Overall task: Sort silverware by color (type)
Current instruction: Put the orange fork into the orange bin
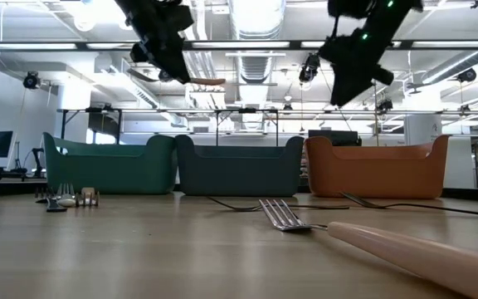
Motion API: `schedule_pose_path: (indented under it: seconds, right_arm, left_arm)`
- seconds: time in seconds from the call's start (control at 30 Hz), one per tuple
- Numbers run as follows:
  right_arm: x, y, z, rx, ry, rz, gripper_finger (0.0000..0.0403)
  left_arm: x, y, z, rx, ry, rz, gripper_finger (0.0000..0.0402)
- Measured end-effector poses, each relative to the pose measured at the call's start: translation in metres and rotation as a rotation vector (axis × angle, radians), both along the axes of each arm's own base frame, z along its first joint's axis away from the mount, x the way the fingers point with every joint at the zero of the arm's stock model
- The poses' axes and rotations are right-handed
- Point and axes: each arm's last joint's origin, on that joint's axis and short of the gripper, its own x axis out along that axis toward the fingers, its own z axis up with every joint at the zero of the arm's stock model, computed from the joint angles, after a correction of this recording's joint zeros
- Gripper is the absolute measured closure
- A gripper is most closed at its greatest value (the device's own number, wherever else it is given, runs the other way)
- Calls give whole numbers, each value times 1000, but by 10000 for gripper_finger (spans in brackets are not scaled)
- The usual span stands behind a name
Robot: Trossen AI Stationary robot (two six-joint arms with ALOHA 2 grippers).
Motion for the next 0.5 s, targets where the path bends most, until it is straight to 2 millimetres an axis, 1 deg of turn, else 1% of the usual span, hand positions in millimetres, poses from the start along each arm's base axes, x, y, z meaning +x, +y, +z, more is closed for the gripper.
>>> schedule_pose_path:
  seconds: [0.13,0.27,0.37,0.5]
  right_arm:
    - [2,-26,-18,102,10,-129,305]
    - [0,-47,-31,208,12,-169,305]
    - [0,-59,-31,217,5,-205,305]
    - [-2,-72,-23,187,10,-201,305]
  left_arm:
    - [-15,21,7,43,14,44,381]
    - [-26,40,7,47,29,69,381]
    - [-31,53,6,28,35,71,381]
    - [-32,65,3,23,34,11,379]
